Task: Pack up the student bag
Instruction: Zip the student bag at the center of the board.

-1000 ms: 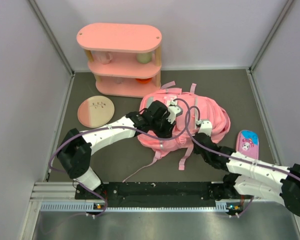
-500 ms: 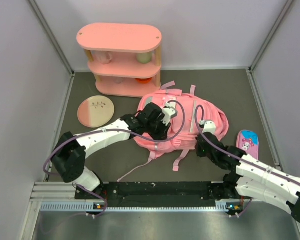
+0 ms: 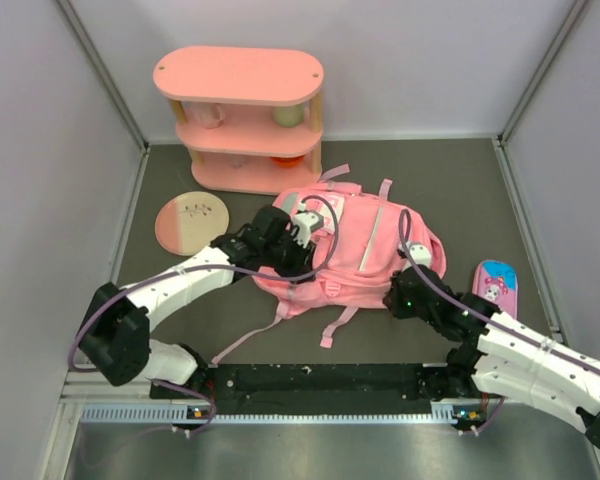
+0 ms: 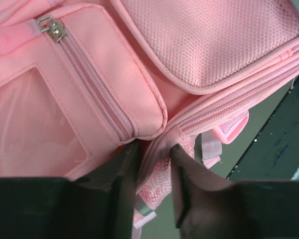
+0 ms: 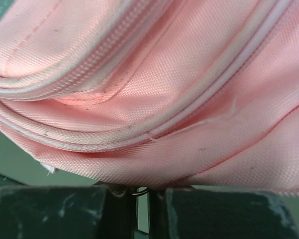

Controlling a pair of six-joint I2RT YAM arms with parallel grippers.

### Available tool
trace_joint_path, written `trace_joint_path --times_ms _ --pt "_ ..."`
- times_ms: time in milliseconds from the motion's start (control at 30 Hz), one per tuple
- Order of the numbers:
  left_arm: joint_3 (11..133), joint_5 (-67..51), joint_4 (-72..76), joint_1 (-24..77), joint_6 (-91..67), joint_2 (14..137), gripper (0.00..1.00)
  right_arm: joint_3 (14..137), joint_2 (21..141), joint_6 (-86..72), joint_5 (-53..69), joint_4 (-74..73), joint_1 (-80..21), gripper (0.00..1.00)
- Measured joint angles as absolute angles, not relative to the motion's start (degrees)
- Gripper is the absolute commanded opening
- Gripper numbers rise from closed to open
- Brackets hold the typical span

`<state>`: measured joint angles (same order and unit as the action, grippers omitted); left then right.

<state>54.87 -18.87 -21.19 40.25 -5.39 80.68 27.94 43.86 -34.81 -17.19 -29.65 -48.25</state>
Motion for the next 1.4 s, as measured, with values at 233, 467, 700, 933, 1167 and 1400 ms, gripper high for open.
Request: trace_joint_path --times_ms 233,467,700,933,1167,1400 --pt "50.02 -21.61 -21.69 36.05 -16.23 70.87 0.99 26.11 40.32 -39.0 -11.99 -29.43 -48.69 0.0" --pt "39.0 -15.07 -18.79 34.85 -35.14 51.4 0.99 23.11 39.44 -45.19 -14.2 -29.39 -54.52 0.0" --pt "22.09 -7.25 -18.5 42.19 -56.27 34.96 0.99 22.9 39.42 -47.42 -16.21 -28.91 -56.47 0.0" --pt "19.59 4.45 -16.58 49.01 -67.33 36.97 0.99 22.9 39.35 -47.59 -16.23 -28.8 -56.49 0.0" --pt "19.05 11.46 -3.68 48.34 -69.1 48.34 0.59 22.87 38.33 -47.59 -16.21 -28.8 -56.51 0.0" --pt "19.33 5.52 0.64 40.42 -67.26 55.24 0.0 22.87 38.15 -47.59 -16.14 -29.32 -56.51 0.0"
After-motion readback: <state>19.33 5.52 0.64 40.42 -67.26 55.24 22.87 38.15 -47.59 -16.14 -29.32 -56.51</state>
